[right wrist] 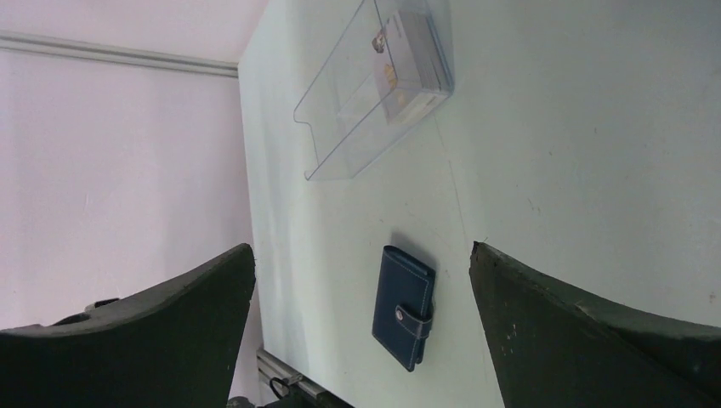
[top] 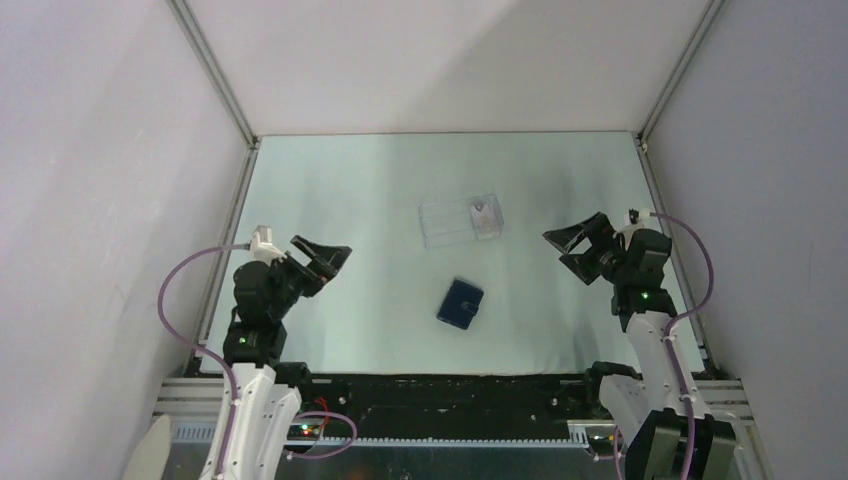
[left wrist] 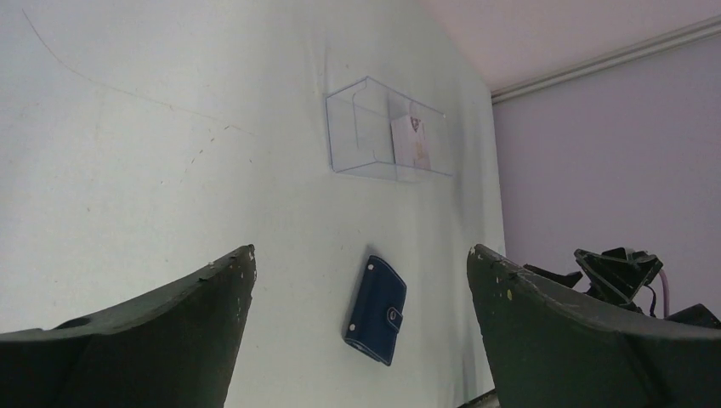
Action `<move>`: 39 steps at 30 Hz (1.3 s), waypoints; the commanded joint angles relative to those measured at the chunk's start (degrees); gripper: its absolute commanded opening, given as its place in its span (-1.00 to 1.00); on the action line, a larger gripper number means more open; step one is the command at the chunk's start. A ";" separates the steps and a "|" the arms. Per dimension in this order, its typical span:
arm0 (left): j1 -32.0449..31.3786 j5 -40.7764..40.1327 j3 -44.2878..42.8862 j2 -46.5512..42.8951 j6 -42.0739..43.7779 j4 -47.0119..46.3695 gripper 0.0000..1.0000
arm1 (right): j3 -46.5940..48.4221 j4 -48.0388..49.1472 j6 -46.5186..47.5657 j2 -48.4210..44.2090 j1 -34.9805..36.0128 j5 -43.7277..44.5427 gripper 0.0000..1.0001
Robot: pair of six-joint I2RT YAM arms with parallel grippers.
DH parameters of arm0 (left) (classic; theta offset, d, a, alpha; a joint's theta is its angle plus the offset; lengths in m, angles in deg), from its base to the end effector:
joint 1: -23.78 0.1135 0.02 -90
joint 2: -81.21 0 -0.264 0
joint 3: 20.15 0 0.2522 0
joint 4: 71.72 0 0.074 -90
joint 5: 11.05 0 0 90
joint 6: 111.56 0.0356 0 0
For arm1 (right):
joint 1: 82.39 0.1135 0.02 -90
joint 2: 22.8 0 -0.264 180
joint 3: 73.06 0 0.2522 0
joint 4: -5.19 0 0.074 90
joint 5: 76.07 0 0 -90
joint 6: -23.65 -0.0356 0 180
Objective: Put the credit cards into the card holder
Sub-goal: Open the card holder at the center of the board.
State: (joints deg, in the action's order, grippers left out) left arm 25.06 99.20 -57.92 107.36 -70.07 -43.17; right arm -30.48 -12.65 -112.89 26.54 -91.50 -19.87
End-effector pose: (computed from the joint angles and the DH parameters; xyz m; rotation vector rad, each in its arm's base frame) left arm 0.1330 -0.0094 0.2494 -0.5806 1.8576 -0.8884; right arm 0.1933 -0.0109 0.2410 0.5963 1.9766 1.0006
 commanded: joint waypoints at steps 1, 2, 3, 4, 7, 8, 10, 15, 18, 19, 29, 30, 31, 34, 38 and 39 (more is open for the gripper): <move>0.60 3.26 -0.61 2.98 0.17 0.24 0.97 | 1.06 -2.30 -2.14 0.65 1.25 -1.26 1.00; 0.60 3.63 -0.69 4.82 0.11 0.20 0.97 | 1.06 -3.21 -2.32 1.34 1.70 -0.63 1.00; 0.58 4.62 -0.82 6.88 0.09 0.22 0.97 | 1.06 -3.96 -2.89 1.75 3.01 -0.29 1.00; 0.42 5.63 -1.01 8.12 0.15 0.15 0.97 | 1.06 -4.29 -3.31 2.74 3.77 0.63 1.00; -0.58 6.51 -1.89 14.70 0.37 0.08 0.97 | 1.05 -3.94 -5.83 5.40 9.74 3.18 1.00; -3.15 6.30 -2.59 16.03 0.45 0.09 0.97 | 1.06 -3.54 -6.54 7.10 13.26 4.24 1.00; -6.96 5.00 -4.09 20.59 0.58 0.13 0.97 | 1.06 -0.94 -9.08 10.33 17.87 5.05 1.00; -18.57 0.83 -10.46 35.00 0.36 0.10 0.97 | 3.41 0.84 -14.31 19.95 27.07 7.33 1.00; -25.10 0.72 -14.95 43.81 0.27 0.08 0.97 | 5.61 -1.47 -15.11 24.11 32.03 9.06 0.97; -26.24 1.21 -17.42 48.23 0.41 0.14 0.99 | 6.29 -2.23 -15.35 25.45 32.78 10.19 0.95; -37.31 5.62 -29.95 71.39 -0.13 0.11 0.79 | 6.86 -2.63 -17.11 32.76 38.21 11.91 0.72; -37.62 5.69 -30.22 73.23 -0.59 0.10 0.79 | 6.84 -2.70 -17.05 33.70 38.29 12.33 0.72; -38.18 5.55 -30.55 73.99 -0.82 0.04 0.77 | 6.85 -2.61 -16.94 34.10 38.53 12.48 0.71; -39.08 5.16 -30.89 76.16 -1.79 -0.74 0.74 | 6.84 -0.21 -16.76 36.53 38.93 11.95 0.59; -40.38 7.61 -30.78 77.41 -2.86 -4.54 0.68 | 6.85 5.77 -17.23 40.42 39.68 9.32 0.32; -40.52 8.31 -30.37 77.24 -3.86 -5.75 0.66 | 6.86 8.15 -17.32 41.20 39.86 8.55 0.26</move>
State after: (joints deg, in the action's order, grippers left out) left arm -13.93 105.67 -88.67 182.64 -72.13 -45.40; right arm -24.54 -11.49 -129.87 63.74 -52.83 -10.36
